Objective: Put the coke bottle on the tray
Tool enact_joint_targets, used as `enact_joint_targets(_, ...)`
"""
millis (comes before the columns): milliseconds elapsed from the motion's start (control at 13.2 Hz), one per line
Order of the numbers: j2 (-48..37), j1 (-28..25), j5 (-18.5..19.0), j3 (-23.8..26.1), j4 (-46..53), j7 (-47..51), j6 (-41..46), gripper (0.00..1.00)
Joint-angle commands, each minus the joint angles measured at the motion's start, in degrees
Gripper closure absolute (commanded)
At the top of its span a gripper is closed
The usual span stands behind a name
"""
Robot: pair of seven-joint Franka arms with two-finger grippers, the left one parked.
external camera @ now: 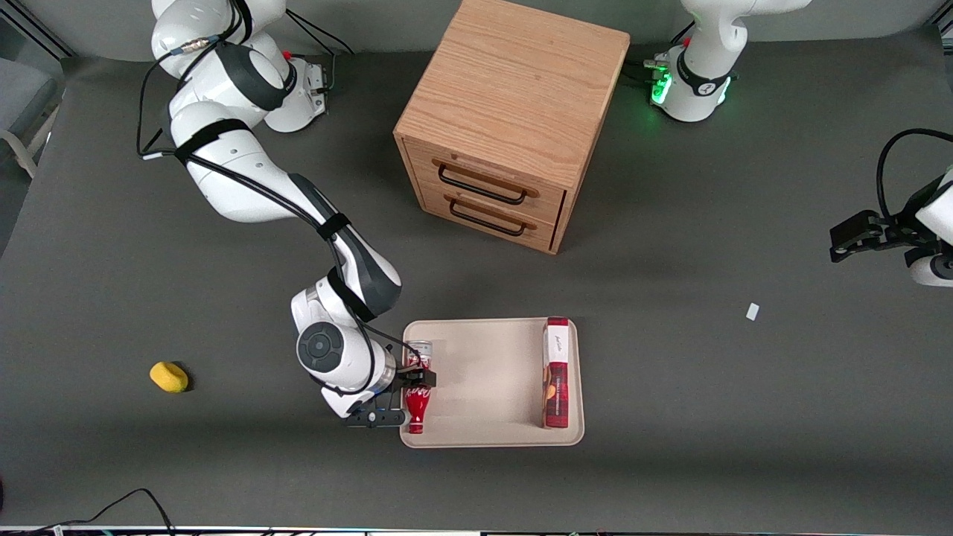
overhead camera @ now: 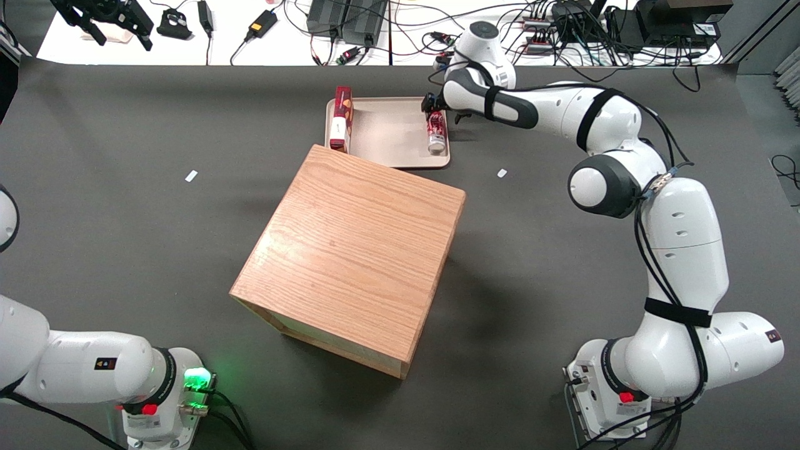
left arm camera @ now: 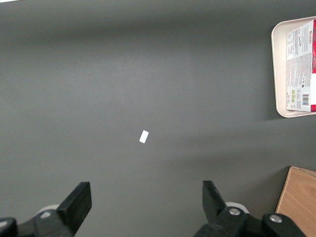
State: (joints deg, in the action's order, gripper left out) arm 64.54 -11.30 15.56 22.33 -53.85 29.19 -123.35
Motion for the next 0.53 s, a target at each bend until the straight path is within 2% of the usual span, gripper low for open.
enact_joint_targets(0, -6.5, 2.2, -1.1, -0.3, -1.3, -0.5, 4.9, 0.0)
enact_joint_targets(227, -13.7, 6.0, -1.1, -0.4, -4.4, -0.6, 9.7, 0.0)
enact_joint_targets(454, -24.3, 10.5, -1.2, -1.0, -14.5, -6.5, 12.1, 0.0)
